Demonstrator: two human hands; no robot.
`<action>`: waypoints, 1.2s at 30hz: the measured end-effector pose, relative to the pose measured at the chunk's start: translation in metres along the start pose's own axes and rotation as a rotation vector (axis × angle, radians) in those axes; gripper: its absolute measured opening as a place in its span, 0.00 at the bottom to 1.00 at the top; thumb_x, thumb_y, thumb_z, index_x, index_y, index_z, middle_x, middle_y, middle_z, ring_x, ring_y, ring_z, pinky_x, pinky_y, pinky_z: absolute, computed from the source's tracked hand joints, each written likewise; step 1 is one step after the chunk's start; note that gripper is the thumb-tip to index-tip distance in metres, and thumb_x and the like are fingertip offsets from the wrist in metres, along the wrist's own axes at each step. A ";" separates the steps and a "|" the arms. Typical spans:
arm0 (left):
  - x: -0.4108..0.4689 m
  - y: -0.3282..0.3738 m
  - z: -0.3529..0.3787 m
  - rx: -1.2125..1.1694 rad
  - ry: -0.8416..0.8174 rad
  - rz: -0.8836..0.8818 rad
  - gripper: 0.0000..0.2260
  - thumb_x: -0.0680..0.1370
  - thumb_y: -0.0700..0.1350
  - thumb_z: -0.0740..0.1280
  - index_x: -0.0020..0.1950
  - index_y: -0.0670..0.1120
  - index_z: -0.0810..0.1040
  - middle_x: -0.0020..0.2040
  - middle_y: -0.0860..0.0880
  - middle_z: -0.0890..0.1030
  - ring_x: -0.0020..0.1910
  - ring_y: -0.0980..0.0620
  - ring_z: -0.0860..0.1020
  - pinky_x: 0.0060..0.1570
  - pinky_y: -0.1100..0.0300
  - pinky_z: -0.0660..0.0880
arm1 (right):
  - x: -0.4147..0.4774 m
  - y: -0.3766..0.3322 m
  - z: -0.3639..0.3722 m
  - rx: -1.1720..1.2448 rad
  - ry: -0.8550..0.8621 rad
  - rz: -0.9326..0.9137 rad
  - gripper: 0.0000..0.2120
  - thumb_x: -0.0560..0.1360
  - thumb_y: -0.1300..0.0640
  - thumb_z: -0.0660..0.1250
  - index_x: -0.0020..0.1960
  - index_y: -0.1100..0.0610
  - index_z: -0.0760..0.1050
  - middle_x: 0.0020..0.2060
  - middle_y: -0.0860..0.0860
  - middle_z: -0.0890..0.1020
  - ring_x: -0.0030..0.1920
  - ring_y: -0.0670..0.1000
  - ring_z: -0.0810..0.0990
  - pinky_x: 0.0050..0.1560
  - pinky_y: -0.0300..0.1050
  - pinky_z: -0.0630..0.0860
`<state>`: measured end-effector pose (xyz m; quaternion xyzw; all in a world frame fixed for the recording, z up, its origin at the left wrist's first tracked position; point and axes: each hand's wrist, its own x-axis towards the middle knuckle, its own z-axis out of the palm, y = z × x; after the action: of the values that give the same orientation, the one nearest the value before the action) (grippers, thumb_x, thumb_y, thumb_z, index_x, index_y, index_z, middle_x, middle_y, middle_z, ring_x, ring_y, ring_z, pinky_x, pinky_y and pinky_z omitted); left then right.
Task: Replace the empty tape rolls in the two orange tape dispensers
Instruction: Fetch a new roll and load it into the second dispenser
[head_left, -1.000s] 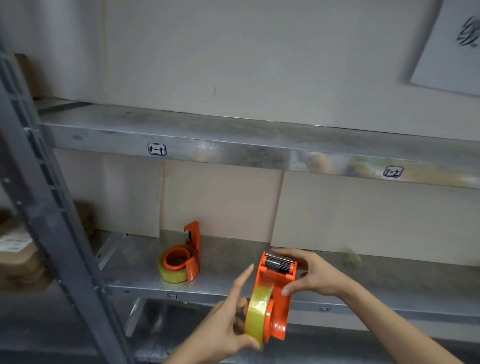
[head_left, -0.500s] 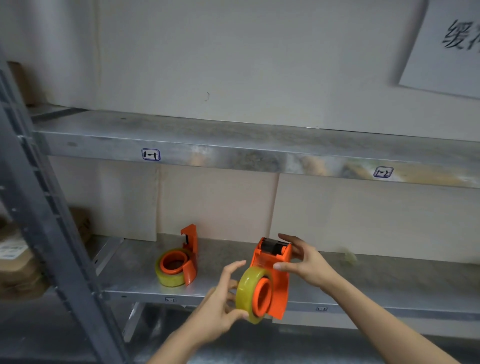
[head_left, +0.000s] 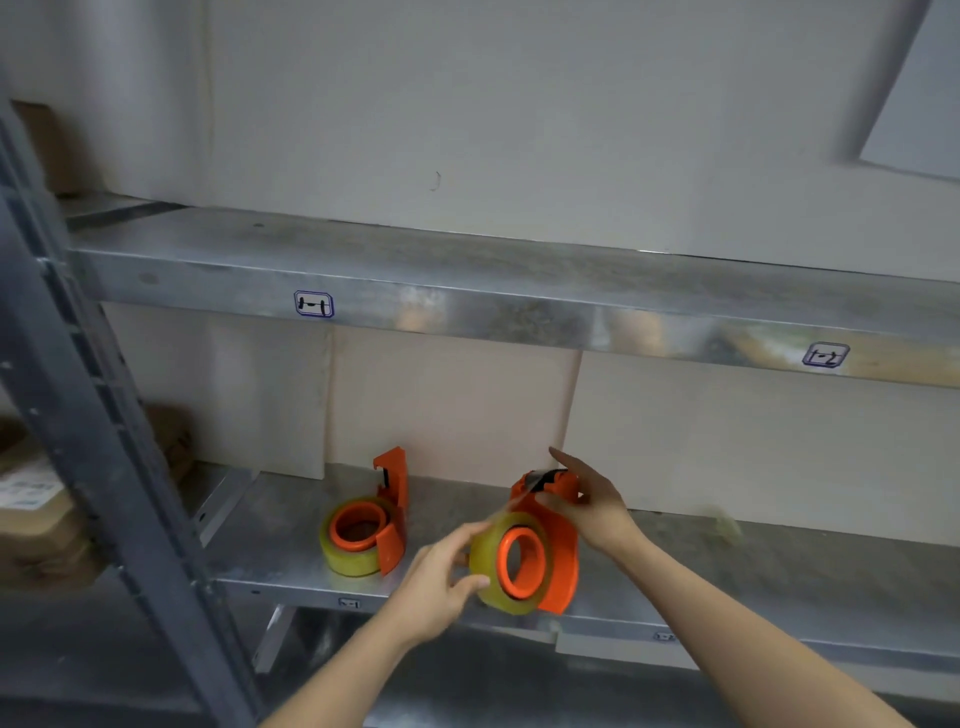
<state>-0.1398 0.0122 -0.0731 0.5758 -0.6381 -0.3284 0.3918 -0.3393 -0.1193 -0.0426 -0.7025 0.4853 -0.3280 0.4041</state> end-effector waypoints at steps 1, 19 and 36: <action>0.003 -0.002 0.001 0.005 0.014 -0.014 0.25 0.78 0.38 0.70 0.73 0.49 0.70 0.67 0.56 0.77 0.67 0.59 0.74 0.68 0.60 0.72 | 0.005 0.001 0.004 0.001 0.013 0.013 0.26 0.68 0.52 0.74 0.59 0.33 0.69 0.54 0.46 0.80 0.57 0.49 0.78 0.53 0.37 0.71; 0.012 -0.032 0.020 0.066 0.127 -0.155 0.40 0.65 0.41 0.82 0.74 0.48 0.70 0.69 0.46 0.71 0.68 0.48 0.72 0.66 0.61 0.71 | 0.028 0.010 0.026 -0.044 -0.074 0.082 0.30 0.74 0.52 0.69 0.70 0.35 0.61 0.66 0.54 0.75 0.65 0.56 0.73 0.66 0.53 0.71; 0.027 -0.068 0.028 0.564 0.093 -0.182 0.34 0.75 0.63 0.66 0.78 0.55 0.61 0.76 0.54 0.66 0.75 0.52 0.60 0.69 0.54 0.55 | 0.043 0.042 0.050 -0.163 -0.010 0.150 0.28 0.76 0.42 0.62 0.72 0.35 0.54 0.68 0.55 0.73 0.66 0.57 0.73 0.59 0.45 0.69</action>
<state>-0.1333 -0.0232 -0.1422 0.7311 -0.6313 -0.1451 0.2144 -0.3004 -0.1556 -0.1001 -0.6964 0.5597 -0.2528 0.3714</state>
